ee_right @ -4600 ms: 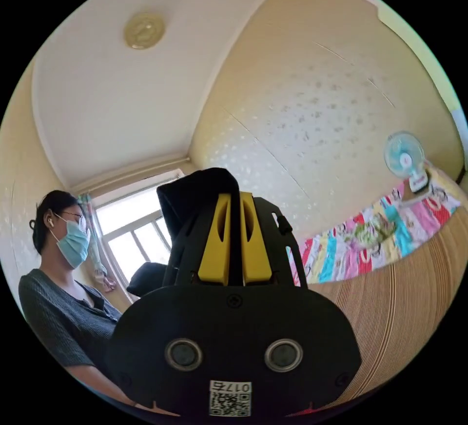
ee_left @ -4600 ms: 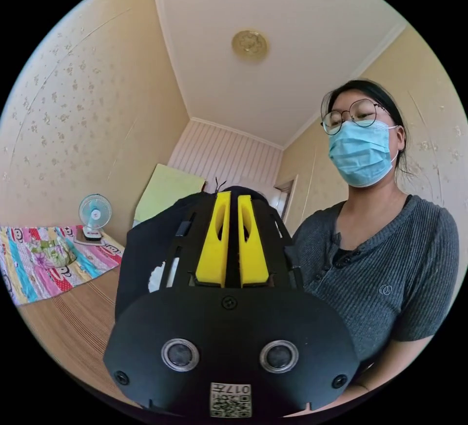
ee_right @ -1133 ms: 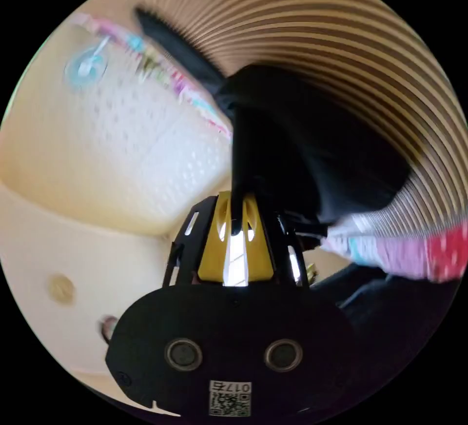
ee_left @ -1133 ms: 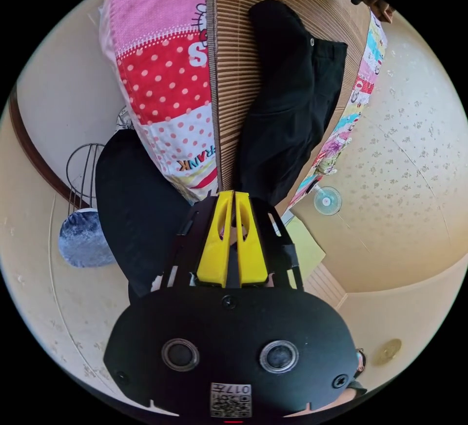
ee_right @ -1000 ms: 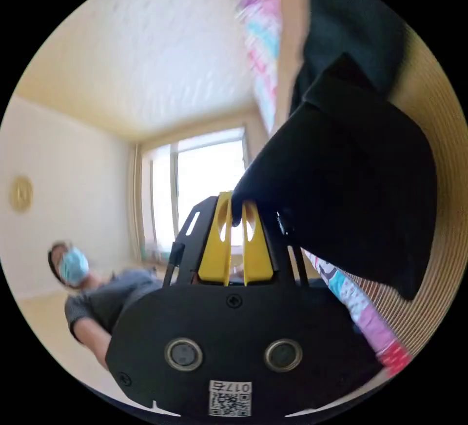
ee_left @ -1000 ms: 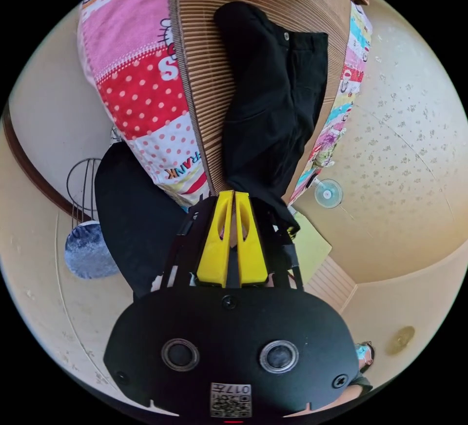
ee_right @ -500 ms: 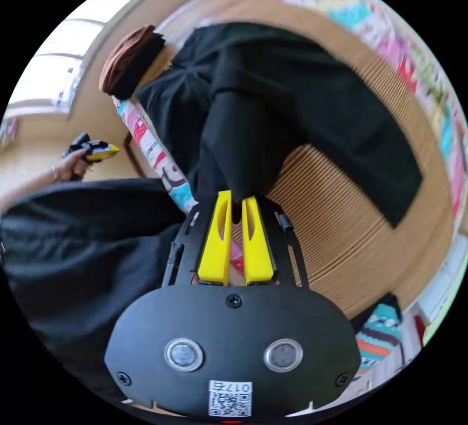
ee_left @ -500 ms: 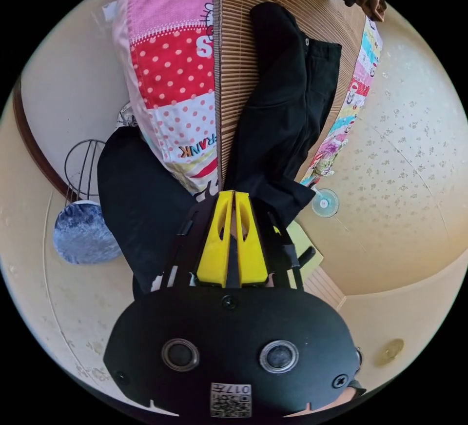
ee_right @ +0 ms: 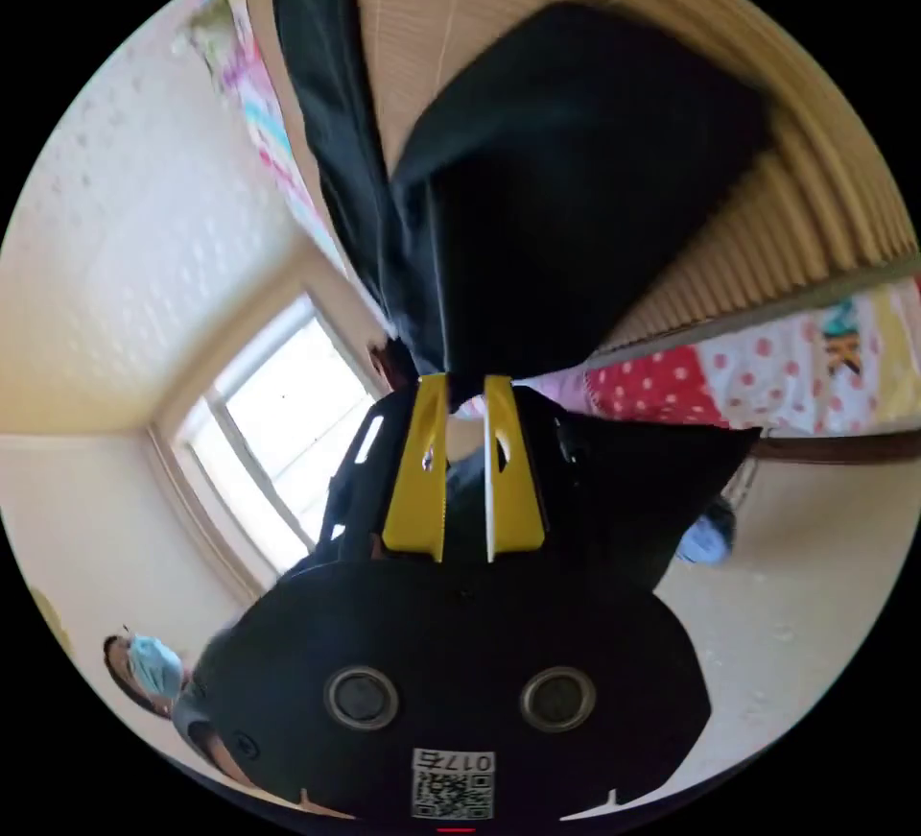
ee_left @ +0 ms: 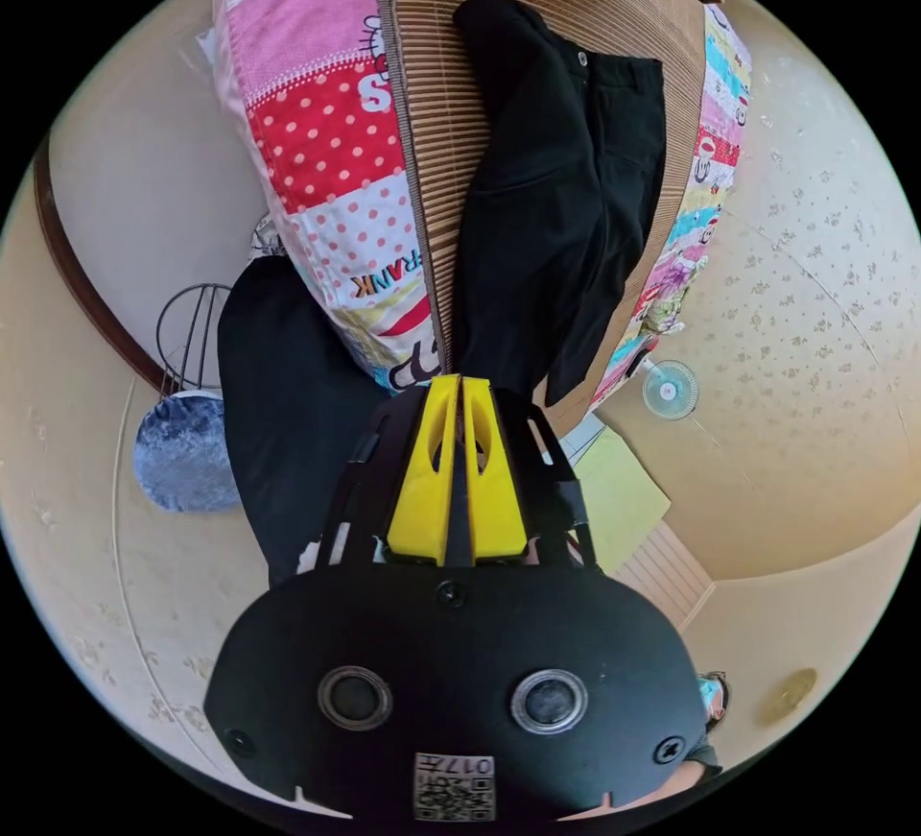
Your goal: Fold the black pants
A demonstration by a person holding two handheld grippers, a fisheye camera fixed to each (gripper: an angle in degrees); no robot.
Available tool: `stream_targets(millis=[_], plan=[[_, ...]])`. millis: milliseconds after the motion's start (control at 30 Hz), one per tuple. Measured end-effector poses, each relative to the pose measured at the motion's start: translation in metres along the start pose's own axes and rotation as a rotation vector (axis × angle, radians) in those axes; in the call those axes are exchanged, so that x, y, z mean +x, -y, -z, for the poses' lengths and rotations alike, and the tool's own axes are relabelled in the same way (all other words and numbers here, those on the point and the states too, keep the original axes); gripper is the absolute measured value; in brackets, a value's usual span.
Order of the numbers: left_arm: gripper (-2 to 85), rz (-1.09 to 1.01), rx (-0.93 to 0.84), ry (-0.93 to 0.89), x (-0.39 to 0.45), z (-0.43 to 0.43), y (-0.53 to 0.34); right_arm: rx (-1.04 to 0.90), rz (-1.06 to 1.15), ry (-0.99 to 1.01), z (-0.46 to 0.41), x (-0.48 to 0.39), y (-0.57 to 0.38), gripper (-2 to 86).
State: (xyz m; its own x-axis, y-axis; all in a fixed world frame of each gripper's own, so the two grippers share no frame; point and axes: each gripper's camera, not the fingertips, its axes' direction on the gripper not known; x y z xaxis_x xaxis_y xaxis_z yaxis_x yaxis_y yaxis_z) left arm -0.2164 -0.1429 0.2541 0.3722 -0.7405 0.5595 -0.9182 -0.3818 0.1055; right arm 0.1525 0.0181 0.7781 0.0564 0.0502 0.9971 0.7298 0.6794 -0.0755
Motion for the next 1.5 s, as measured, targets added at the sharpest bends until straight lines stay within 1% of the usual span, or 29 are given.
stream_targets(millis=[33, 100, 133, 167, 200, 267, 333, 367, 400, 467, 533, 567, 600, 633, 667, 700, 733, 767, 800, 833, 900, 933, 1000, 1100, 1200, 1367, 1433, 1467, 1500], plan=[[-1.0, -0.006, 0.001, 0.001, 0.002, -0.001, 0.0, 0.06, -0.041, 0.018, 0.007, 0.008, -0.004, 11.2], [-1.0, -0.019, -0.001, 0.009, 0.009, -0.01, 0.0, 0.215, -0.208, 0.109, 0.023, 0.045, -0.016, 15.4], [-1.0, -0.019, -0.005, 0.012, 0.01, -0.012, 0.001, 0.231, -0.249, 0.136, 0.023, 0.054, -0.018, 15.8], [-1.0, -0.015, -0.014, 0.019, 0.011, -0.018, 0.001, 0.254, -0.287, 0.212, 0.02, 0.069, -0.022, 16.8], [-1.0, -0.011, -0.022, 0.023, 0.012, -0.024, 0.0, 0.254, -0.306, 0.272, 0.014, 0.08, -0.023, 16.6], [-1.0, -0.007, -0.03, 0.025, 0.012, -0.033, 0.0, 0.244, -0.335, 0.291, 0.003, 0.09, -0.023, 15.1], [-1.0, -0.004, -0.04, 0.03, 0.012, -0.04, 0.0, 0.24, -0.286, 0.308, -0.003, 0.091, -0.019, 12.2], [-1.0, 0.002, -0.049, 0.038, 0.012, -0.044, 0.0, 0.214, -0.246, 0.317, -0.008, 0.089, -0.014, 9.3], [-1.0, 0.011, -0.057, 0.046, 0.012, -0.047, 0.001, 0.171, -0.207, 0.298, -0.012, 0.081, -0.008, 5.5], [-1.0, 0.021, -0.058, 0.046, 0.013, -0.05, 0.002, 0.151, -0.109, 0.237, -0.009, 0.057, -0.004, 4.0], [-1.0, 0.018, -0.047, 0.031, 0.016, -0.049, 0.003, 0.148, 0.108, 0.18, 0.004, 0.014, -0.006, 2.9], [-1.0, 0.012, -0.041, 0.021, 0.02, -0.048, 0.004, 0.139, 0.258, 0.153, 0.016, -0.019, -0.013, 2.5], [-1.0, 0.004, -0.036, 0.015, 0.023, -0.048, 0.006, 0.128, 0.358, 0.11, 0.032, -0.049, -0.022, 2.1], [-1.0, 0.001, -0.034, 0.015, 0.025, -0.048, 0.007, 0.13, 0.393, 0.061, 0.041, -0.063, -0.027, 1.9], [-1.0, -0.007, -0.033, 0.019, 0.028, -0.047, 0.009, 0.189, 0.435, -0.073, 0.063, -0.088, -0.04, 1.5], [-1.0, -0.012, -0.035, 0.025, 0.031, -0.048, 0.011, 0.305, 0.437, -0.192, 0.089, -0.105, -0.054, 1.1], [-1.0, -0.014, -0.037, 0.028, 0.033, -0.049, 0.012, 0.381, 0.425, -0.23, 0.103, -0.11, -0.062, 1.1], [-1.0, -0.015, -0.043, 0.033, 0.034, -0.051, 0.014, 0.515, 0.397, -0.259, 0.13, -0.113, -0.074, 0.9], [-1.0, -0.013, -0.05, 0.034, 0.036, -0.055, 0.016, 0.593, 0.359, -0.258, 0.151, -0.108, -0.079, 0.9], [-1.0, -0.014, -0.053, 0.032, 0.036, -0.056, 0.016, 0.602, 0.325, -0.255, 0.159, -0.102, -0.078, 0.9], [-1.0, -0.019, -0.06, 0.023, 0.039, -0.064, 0.019, 0.497, 0.18, -0.237, 0.168, -0.065, -0.058, 1.6], [-1.0, -0.02, -0.062, 0.022, 0.039, -0.066, 0.019, 0.461, 0.154, -0.234, 0.166, -0.054, -0.053, 1.8], [-1.0, -0.019, -0.075, 0.018, 0.04, -0.072, 0.02, 0.317, 0.041, -0.225, 0.141, -0.007, -0.039, 4.4], [-1.0, -0.012, -0.081, 0.031, 0.042, -0.074, 0.019, 0.241, -0.045, -0.141, 0.104, 0.044, -0.039, 11.0], [-1.0, 0.002, -0.077, 0.054, 0.044, -0.068, 0.019, 0.239, -0.064, -0.012, 0.075, 0.076, -0.041, 12.2], [-0.8, -0.007, -0.071, 0.097, 0.057, -0.058, 0.021, 0.313, -0.07, 0.195, 0.061, 0.093, -0.038, 8.7], [-0.6, -0.018, -0.073, 0.116, 0.065, -0.057, 0.023, 0.221, -0.019, 0.2, 0.058, 0.08, -0.026, 4.1], [-0.2, -0.032, -0.072, 0.125, 0.07, -0.056, 0.025, 0.093, 0.1, 0.192, 0.054, 0.06, -0.014, 2.7], [0.7, -0.053, -0.066, 0.128, 0.076, -0.055, 0.027, -0.033, 0.215, 0.131, 0.052, 0.034, -0.008, 1.7]])
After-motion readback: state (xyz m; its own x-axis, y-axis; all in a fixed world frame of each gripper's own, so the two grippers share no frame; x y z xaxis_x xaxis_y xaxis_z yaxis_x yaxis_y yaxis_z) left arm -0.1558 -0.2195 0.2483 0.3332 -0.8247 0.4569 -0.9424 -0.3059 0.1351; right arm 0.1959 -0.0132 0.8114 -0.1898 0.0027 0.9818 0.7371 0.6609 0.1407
